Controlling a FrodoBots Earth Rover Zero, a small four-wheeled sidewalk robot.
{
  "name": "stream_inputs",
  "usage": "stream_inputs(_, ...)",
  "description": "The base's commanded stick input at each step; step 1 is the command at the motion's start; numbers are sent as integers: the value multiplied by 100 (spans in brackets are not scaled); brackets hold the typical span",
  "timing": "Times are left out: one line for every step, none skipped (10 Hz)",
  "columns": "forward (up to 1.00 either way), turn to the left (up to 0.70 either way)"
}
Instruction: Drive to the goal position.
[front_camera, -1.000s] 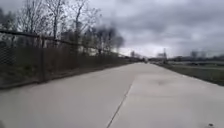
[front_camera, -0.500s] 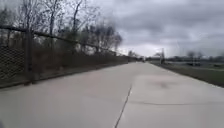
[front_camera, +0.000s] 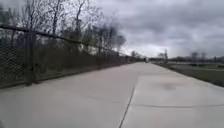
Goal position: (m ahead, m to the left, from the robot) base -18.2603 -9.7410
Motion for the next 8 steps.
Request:
stream_inputs(0,45)
stream_inputs(0,45)
stream_inputs(0,45)
stream_inputs(0,45)
stream_inputs(0,45)
stream_inputs(0,45)
stream_inputs(0,45)
stream_inputs(0,45)
